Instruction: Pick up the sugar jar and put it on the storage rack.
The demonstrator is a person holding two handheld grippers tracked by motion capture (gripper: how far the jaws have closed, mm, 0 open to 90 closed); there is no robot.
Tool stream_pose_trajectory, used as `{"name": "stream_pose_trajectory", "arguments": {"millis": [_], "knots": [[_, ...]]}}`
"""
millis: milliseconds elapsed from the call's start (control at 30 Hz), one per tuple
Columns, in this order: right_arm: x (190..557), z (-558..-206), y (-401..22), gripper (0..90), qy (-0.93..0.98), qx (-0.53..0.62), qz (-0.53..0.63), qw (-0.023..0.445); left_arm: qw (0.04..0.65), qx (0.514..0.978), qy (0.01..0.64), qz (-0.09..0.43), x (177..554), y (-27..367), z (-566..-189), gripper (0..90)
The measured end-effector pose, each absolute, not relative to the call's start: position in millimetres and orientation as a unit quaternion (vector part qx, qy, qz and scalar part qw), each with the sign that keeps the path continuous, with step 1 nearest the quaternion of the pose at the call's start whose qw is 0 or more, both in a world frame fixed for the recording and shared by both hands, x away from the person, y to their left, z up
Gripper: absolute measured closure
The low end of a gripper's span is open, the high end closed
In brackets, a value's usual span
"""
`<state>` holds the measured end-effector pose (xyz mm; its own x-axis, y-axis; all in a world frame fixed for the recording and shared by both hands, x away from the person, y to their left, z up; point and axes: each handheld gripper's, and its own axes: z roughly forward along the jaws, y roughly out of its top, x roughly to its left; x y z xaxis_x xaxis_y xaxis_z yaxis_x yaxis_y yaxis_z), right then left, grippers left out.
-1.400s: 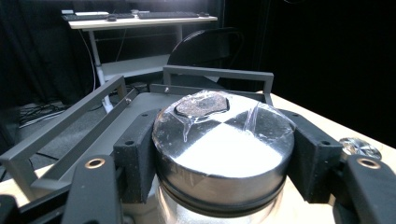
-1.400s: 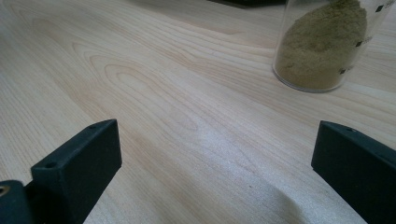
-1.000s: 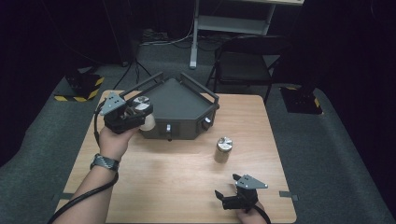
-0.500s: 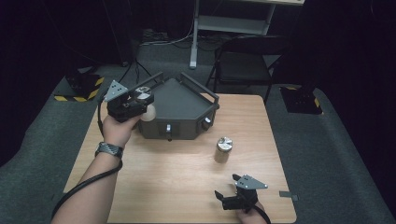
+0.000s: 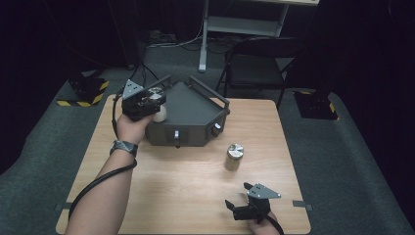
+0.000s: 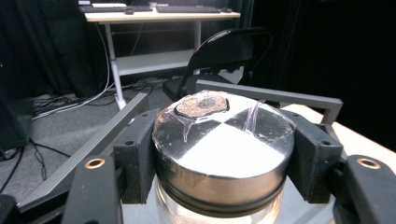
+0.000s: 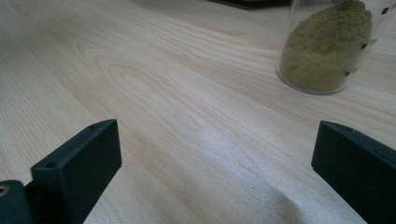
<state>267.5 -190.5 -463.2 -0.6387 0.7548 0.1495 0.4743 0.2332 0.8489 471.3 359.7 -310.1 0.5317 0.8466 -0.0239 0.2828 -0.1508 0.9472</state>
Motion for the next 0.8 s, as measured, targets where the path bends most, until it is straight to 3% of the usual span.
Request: {"name": "stream_pose_trajectory", "arguments": {"millis": [800], "knots": [[269.0,-464.1,-193.6,1.2,0.770,0.397,0.478,0.142,0.504,0.718,0.401,0.263,496.3,334.0,-324.0,34.8]]}}
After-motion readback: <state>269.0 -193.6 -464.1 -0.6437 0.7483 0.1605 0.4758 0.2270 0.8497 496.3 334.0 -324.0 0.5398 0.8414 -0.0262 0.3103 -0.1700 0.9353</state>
